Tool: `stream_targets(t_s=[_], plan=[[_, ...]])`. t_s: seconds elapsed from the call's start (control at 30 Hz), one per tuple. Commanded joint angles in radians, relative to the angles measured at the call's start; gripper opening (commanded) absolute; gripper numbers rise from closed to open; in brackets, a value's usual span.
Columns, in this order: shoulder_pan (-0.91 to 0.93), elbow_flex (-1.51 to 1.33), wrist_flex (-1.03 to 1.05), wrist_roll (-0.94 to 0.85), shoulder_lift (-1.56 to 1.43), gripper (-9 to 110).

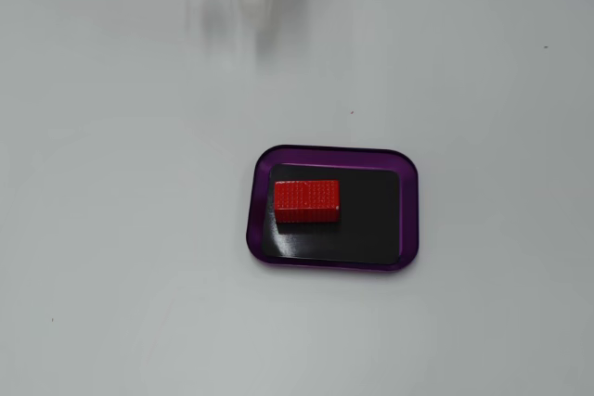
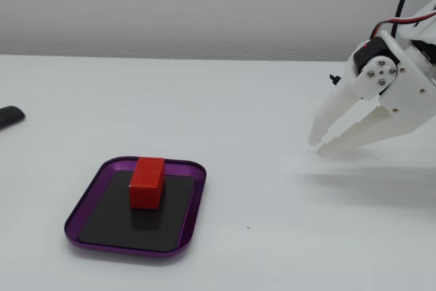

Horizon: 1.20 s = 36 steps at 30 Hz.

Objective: Remove the cube from the box.

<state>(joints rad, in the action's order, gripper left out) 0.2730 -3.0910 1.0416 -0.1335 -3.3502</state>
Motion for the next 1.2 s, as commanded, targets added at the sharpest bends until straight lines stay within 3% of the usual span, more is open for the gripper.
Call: stream_targets(t_s=[0.0, 0.63, 0.83, 1.0, 1.17], plan=[[0.012, -0.003, 0.009, 0.072, -0.06, 0], [0.008, 0.009, -0.011, 0.057, -0.06, 0], [0.005, 0.183, -0.118, 0.06, -0.031, 0], [-0.052, 0.367, -0.121, 0.058, 0.144, 0], [-0.147, 0.592, -0.124, 0.058, 0.518, 0]])
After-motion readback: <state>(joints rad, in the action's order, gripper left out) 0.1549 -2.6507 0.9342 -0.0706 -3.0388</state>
